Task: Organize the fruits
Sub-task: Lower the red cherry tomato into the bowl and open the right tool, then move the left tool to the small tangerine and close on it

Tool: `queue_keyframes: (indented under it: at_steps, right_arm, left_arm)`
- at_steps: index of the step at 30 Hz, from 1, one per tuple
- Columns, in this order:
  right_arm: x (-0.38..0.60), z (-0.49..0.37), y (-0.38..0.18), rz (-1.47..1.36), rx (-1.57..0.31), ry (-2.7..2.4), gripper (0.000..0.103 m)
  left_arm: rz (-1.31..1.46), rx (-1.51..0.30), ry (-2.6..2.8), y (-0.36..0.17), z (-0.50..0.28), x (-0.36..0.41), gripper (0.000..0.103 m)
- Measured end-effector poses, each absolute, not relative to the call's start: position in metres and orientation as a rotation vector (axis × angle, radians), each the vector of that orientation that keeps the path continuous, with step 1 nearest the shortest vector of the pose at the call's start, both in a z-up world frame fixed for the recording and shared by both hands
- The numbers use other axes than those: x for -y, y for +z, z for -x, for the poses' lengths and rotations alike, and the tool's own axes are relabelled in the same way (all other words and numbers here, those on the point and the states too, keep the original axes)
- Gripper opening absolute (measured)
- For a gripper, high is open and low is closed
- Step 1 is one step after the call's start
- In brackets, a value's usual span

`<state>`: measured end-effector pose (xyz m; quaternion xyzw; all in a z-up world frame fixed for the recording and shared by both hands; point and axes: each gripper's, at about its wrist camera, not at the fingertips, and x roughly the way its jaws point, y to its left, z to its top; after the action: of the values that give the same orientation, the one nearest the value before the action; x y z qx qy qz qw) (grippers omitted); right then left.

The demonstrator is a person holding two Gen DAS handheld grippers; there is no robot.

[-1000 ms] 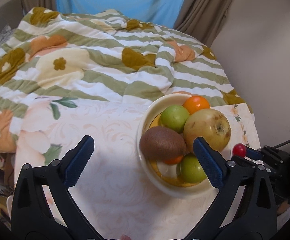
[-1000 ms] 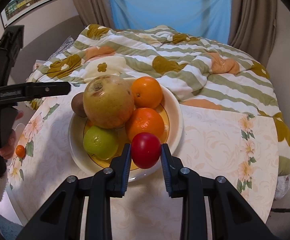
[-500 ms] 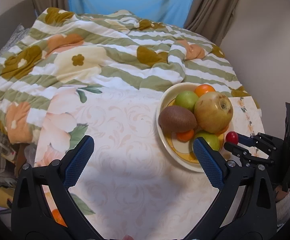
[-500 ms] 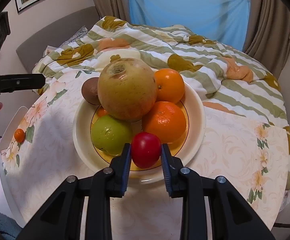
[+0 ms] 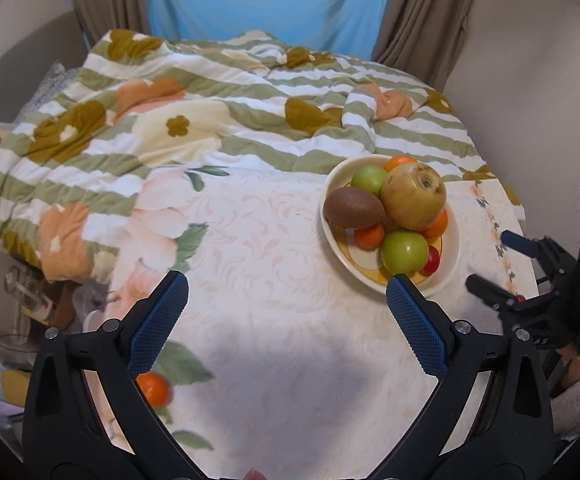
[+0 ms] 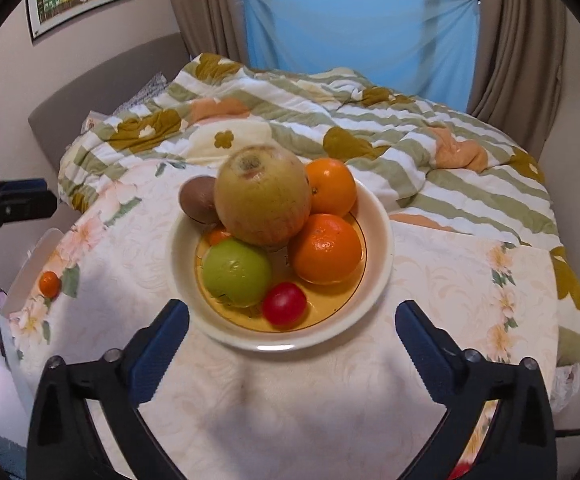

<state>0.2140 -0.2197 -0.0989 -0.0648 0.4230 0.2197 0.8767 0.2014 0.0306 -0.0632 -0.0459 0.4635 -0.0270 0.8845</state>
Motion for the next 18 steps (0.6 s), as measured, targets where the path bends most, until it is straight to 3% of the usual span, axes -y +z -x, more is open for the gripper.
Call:
queue_keyframes:
  at_steps: [11,18]
  right_arm:
    - [0.255,-0.149,-0.044,0.11,-0.846,0.335,0.103]
    - [0.287,-0.114,-0.03,0.076,-0.845,0.202,0.103]
  left_arm:
    - [0.042,-0.877,0.021,-0.017,-0.122,-0.058,0.103]
    - [0.056,-0.91,0.065,-0.023,-0.088,-0.089,0.103]
